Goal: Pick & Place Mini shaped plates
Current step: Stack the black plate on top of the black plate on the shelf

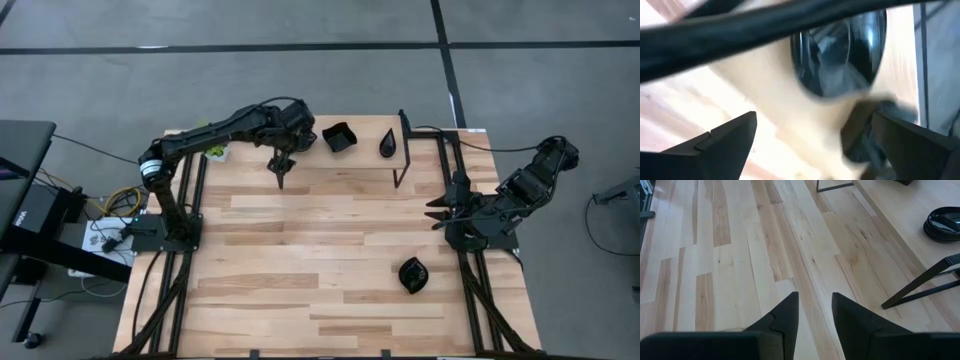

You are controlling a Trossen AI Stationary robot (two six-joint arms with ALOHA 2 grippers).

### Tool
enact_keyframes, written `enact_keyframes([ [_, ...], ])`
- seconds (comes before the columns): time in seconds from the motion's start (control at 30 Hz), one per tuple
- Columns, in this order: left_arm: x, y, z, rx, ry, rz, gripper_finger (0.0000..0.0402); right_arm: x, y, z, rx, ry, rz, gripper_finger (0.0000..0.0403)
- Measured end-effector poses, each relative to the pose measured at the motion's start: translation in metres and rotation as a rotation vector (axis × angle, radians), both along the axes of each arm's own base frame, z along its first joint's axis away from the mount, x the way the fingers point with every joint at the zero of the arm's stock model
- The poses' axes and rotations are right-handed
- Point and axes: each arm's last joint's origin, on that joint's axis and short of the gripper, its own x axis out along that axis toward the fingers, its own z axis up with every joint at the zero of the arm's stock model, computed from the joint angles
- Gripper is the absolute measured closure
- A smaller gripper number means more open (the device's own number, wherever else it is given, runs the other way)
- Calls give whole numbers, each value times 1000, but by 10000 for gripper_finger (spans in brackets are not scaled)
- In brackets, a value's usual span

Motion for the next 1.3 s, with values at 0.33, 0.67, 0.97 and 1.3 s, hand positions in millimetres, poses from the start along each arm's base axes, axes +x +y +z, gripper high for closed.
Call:
enact_keyframes([
  [0.33, -7, -61, 28, 115, 7, -174, 6, 0, 0, 0, -1, 1, 0, 290],
  [0.67, -3, -116, 23, 271, 158, -437, 15, 0, 0, 0, -1, 1, 0, 290],
  [0.97, -5, -159, -14, 366, 247, -493, 120, 0, 0, 0, -1, 1, 0, 290],
  [1.3, -3, -176, -36, 441, 201, -493, 344, 0, 0, 0, 0, 1, 0, 290],
])
